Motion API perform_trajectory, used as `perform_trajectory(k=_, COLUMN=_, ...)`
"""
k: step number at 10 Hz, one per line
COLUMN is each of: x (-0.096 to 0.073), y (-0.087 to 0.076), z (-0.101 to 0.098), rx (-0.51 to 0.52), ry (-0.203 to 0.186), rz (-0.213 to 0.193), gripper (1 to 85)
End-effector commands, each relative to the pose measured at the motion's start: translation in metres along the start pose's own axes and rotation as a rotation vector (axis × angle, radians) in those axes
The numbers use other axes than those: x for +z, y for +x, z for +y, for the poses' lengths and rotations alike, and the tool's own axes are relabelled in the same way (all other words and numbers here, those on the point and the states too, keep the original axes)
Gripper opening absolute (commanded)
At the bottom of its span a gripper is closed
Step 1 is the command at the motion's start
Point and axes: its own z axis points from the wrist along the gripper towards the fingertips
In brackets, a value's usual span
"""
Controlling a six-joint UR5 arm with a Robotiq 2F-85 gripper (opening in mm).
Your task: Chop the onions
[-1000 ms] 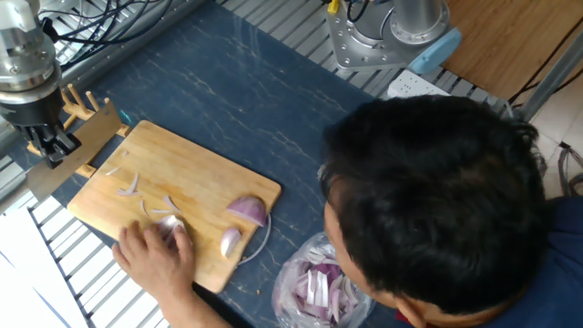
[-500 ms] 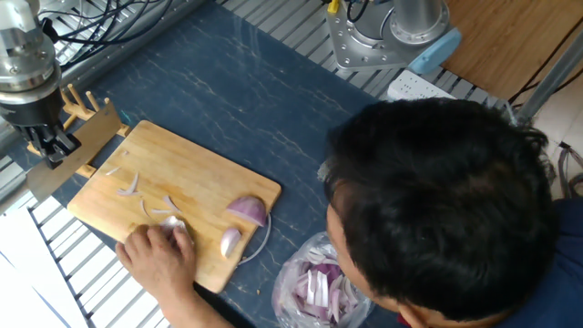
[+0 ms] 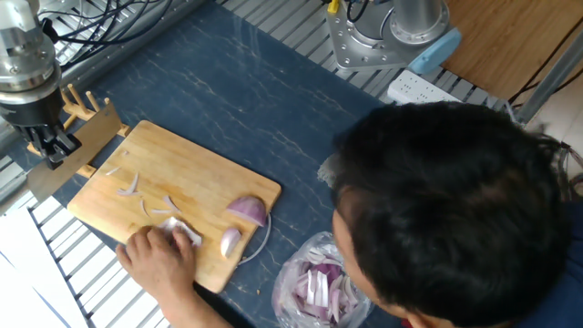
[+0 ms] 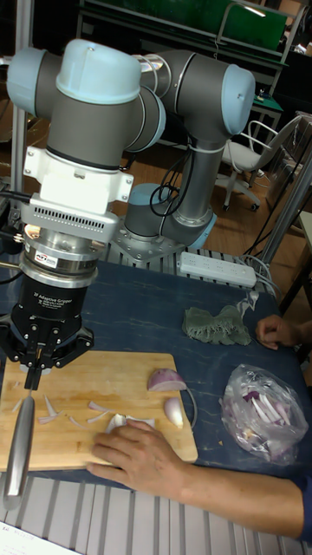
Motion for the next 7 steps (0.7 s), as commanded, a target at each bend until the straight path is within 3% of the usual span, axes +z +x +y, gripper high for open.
perform_trajectory(k=1, x=-0.0005, y=-0.0017, z=0.0019, rx=0.006, ry=-0.012, rz=-0.007, gripper=1.0)
perform_trajectory(k=7, x=0.0006, y=-0.0026, z=0.0026, rx=0.004, ry=-0.017, rz=-0.009, gripper=1.0)
